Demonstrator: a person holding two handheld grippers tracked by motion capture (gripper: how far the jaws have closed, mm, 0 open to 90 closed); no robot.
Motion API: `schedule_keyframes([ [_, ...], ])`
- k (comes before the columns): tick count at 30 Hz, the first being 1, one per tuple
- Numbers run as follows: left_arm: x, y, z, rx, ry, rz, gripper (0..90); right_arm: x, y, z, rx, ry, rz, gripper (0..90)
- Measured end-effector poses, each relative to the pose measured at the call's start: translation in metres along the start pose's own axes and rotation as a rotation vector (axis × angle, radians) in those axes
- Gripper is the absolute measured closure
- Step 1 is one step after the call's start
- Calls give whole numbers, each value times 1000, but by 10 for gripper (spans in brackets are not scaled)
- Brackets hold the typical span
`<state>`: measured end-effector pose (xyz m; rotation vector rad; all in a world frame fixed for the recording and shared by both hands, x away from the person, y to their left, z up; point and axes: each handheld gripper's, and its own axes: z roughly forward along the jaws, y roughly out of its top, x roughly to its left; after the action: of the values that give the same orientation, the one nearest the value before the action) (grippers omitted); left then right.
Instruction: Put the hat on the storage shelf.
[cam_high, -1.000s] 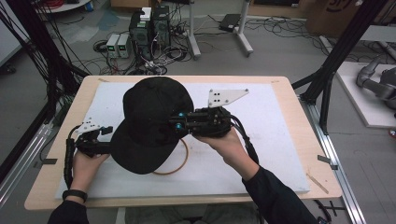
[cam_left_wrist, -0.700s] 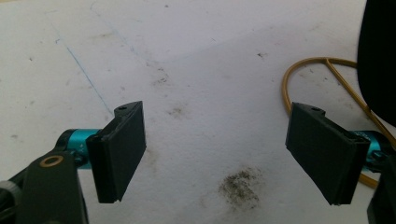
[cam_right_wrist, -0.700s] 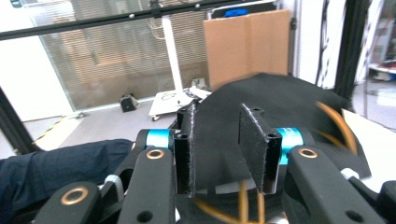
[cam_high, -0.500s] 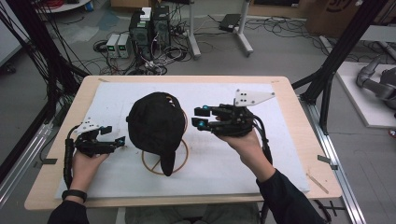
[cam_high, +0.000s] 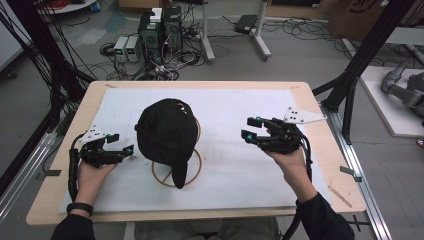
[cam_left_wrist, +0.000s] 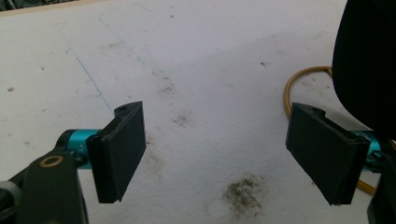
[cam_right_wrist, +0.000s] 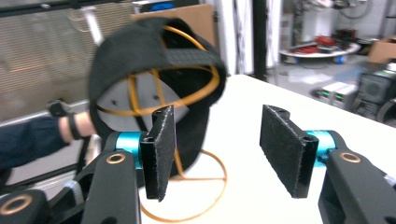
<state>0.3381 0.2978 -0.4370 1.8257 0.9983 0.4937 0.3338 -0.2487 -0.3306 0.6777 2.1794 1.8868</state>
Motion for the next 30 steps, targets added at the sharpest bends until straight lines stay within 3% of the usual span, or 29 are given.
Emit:
schedule_keyframes([
  [8, 0, 2, -2, -13, 6, 3, 200, -17, -21, -16, 26, -102, 4, 373],
  [10, 0, 2, -2, -11, 7, 4, 199, -24, -29, -21, 35, -143, 18, 357],
  [18, 1, 2, -2, -14, 11, -1, 198, -45, -49, -33, 48, -234, 72, 314],
  [25, 1, 1, -2, -12, 13, 0, 197, -53, -58, -39, 62, -287, 91, 281],
  [26, 1, 1, -2, -12, 14, -1, 197, -55, -62, -41, 61, -318, 97, 269],
  [30, 1, 1, -2, -11, 17, 0, 197, -61, -72, -42, 79, -356, 116, 261],
])
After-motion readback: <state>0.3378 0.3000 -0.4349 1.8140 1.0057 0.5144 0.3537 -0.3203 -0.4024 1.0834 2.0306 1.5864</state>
